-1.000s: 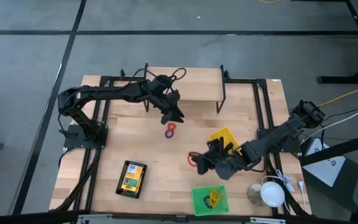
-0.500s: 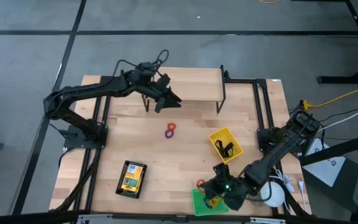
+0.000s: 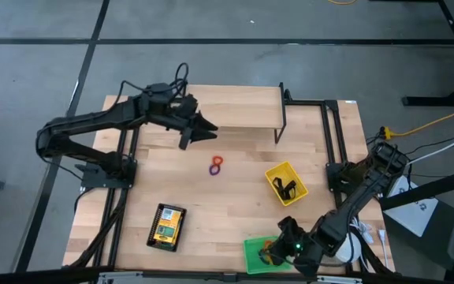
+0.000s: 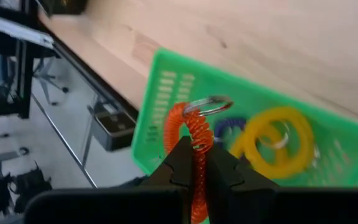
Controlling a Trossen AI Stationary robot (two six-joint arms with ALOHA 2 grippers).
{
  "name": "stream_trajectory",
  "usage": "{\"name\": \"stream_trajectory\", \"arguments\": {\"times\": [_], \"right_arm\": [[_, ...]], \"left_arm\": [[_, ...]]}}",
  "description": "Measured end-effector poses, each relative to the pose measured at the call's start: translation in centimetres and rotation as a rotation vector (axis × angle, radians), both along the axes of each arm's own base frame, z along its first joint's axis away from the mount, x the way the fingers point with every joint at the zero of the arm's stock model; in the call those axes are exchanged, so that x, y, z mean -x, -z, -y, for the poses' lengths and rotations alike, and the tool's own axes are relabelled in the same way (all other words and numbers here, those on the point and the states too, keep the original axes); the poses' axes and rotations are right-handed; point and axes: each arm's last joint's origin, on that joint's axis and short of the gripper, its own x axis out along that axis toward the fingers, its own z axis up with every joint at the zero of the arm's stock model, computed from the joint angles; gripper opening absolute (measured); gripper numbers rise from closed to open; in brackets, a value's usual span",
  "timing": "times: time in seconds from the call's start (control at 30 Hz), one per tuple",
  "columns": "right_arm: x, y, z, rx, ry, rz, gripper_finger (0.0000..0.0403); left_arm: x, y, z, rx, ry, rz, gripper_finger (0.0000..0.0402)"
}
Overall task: Pick & Place Office Desk Supplies
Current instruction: Put the orange spring keychain into the green basket
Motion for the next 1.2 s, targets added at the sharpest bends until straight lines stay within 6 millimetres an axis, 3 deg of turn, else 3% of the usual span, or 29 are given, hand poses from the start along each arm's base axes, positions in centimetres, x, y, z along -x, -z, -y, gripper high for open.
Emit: {"name": "stream_trajectory", "arguments": {"times": [0.3,0.53,1.0,1.2], "right_arm": [[0.9,0.3,-0.2,0.013,0.011,-0.039,0.0013],[0.9,0.3,-0.2,0.018,0.010,-0.036,0.0013],[1.0,0.4,0.1,0.027,0.009,-0.065,0.0015],[0.8,0.3,-0.4,-0.016,-0.047,-0.071,0.0058]], "left_arm": [[1.4,-0.8,3.6,-0.008,0.003,-0.013,0.0171],[1.5,-0.9,5.3,-0.006,0.017,-0.013,0.0171],[1.5,-0.9,6.6,-0.034,0.016,-0.012,0.0171],[1.5,-0.9,6.9,-0.040,0.013,-0.012,0.0171]]}}
